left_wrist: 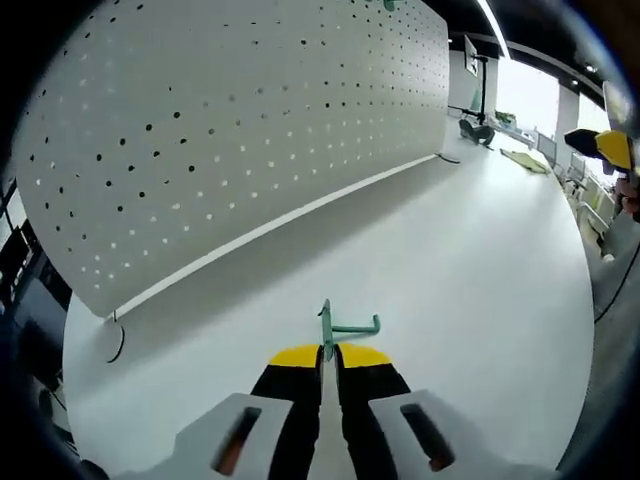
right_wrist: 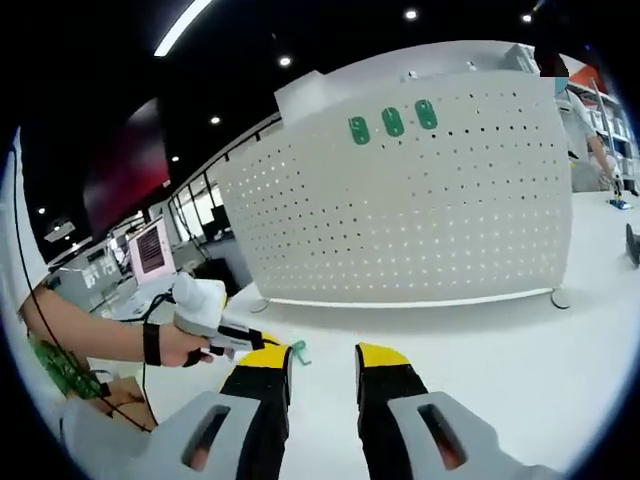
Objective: Insert the hook assembly into the mounting plate slot until the hook locks in place.
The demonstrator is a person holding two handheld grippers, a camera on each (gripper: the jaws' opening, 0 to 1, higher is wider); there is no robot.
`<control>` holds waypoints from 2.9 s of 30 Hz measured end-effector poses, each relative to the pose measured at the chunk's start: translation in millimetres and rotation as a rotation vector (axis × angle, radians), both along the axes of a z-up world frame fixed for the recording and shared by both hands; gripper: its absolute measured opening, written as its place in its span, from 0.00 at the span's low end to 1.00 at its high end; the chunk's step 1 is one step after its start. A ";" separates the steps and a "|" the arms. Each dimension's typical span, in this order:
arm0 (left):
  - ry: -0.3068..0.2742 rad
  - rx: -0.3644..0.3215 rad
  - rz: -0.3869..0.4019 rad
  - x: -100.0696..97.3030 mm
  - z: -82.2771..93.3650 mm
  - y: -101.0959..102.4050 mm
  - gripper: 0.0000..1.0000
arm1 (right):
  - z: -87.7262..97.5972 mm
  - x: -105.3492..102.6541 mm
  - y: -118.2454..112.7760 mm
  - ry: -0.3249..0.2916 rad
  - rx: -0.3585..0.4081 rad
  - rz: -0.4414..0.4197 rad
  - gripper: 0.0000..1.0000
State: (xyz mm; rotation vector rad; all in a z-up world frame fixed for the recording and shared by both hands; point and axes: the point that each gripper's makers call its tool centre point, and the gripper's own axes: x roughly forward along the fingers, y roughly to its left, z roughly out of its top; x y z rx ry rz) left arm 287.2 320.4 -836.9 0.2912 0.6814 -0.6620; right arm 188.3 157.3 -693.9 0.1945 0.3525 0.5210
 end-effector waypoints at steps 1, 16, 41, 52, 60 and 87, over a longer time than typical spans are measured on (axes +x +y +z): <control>-0.003 0.001 0.000 0.0 0.2 -1.3 0.06 | -0.2 -0.2 -0.2 0.000 0.000 -0.001 0.25; 0.065 -0.107 0.029 -2.2 0.6 -10.2 0.02 | -2.4 -1.0 -1.5 0.015 0.002 -0.010 0.24; 0.066 -0.360 0.085 -26.7 56.1 -24.9 0.01 | 12.1 -6.1 10.1 -0.009 0.010 0.044 0.23; 0.078 -0.483 0.141 -43.6 73.8 -20.9 0.01 | 17.3 -12.5 19.0 -0.026 0.015 0.071 0.23; 0.082 -0.555 0.160 -58.6 88.2 -20.3 0.01 | 22.5 -16.5 22.1 -0.041 0.019 0.084 0.23; 0.078 -0.761 0.096 -113.3 146.5 -35.7 0.02 | 31.8 -29.8 46.9 -0.059 0.045 0.165 0.20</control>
